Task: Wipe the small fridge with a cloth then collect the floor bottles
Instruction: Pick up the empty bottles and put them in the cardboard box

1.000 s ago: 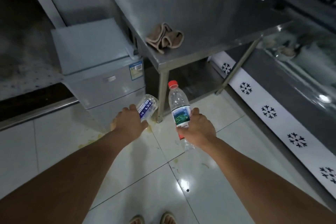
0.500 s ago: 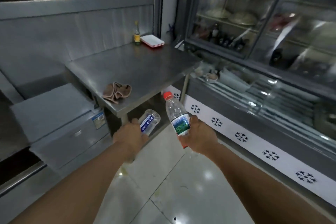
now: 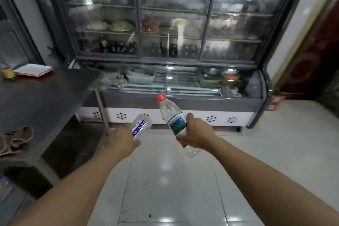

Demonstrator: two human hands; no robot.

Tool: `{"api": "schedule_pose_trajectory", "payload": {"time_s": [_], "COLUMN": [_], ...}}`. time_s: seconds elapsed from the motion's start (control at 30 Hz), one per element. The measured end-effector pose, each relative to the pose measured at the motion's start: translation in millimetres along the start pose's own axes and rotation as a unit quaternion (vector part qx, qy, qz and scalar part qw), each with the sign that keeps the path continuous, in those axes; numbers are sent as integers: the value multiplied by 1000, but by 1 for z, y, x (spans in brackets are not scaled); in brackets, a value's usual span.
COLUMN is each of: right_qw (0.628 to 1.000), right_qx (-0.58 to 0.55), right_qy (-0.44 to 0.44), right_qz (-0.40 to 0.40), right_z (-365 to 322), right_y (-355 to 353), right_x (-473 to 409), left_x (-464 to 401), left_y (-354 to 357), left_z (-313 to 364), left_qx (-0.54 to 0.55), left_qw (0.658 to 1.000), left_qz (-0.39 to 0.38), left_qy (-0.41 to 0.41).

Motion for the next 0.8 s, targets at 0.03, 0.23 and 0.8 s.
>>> {"api": "schedule_pose_trajectory", "payload": {"time_s": [0.03, 0.23, 0.8], "right_qw": [1000, 992, 943], "right_qx": [6, 6, -13], "right_qy": [21, 129, 331], "right_qz": [2, 2, 39], "right_z": [22, 153, 528], "right_y": [-4, -23, -73], "right_x": [10, 73, 260], "left_x": [1, 18, 142], "left_y": [6, 41, 152], "left_z": [21, 155, 547], "left_qx": [2, -1, -9], "left_qw": [1000, 990, 940], "left_qz": [-11, -49, -108], "left_qy": [18, 130, 323]}}
Point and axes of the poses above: each hand's wrist, its own x-axis away from the middle knuckle, its own y-axis out of the palm, z = x × y, the point moved 7 cm from there along -x, towards the middle knuckle, and after that the axes turned 7 degrees about x, right-handed, at the moved point
